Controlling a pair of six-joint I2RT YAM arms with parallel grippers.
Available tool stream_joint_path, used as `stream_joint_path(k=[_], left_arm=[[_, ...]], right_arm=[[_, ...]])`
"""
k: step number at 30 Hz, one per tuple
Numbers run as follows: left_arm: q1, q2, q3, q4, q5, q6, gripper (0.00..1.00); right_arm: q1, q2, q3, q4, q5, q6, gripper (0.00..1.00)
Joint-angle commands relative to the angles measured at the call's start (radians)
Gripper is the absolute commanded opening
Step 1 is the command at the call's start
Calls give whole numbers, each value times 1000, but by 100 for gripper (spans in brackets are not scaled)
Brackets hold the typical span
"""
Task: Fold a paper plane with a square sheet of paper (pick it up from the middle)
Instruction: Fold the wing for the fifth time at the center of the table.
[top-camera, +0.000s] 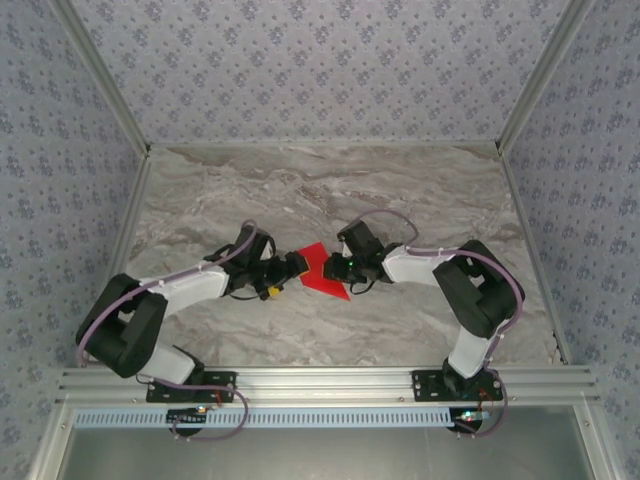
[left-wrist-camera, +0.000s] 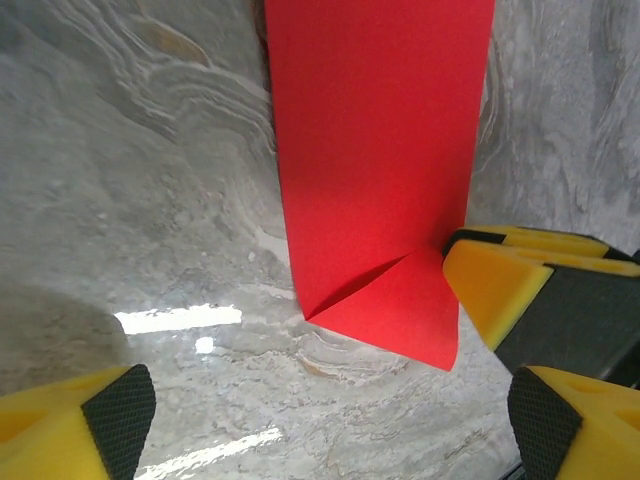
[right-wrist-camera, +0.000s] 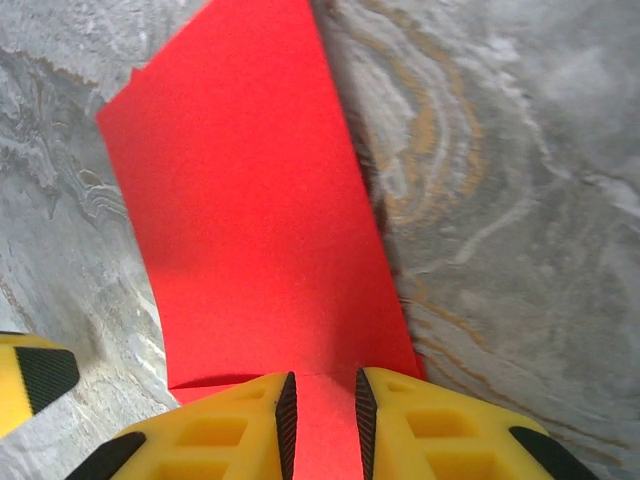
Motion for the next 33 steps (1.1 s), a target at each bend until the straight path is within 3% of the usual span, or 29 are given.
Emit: stream_joint_path(k=[1,12,33], left_arm=[[-15,38,31,37,31,-48,90],[-38,131,55,144,81,-123,52],[-44,211,109,147,90,-118,39]], right_arm=[[-28,20,-39,67,-84,62,27],[-106,21,-112,200,-205,158,27],[-122,33,-137,223,-230,169,26]])
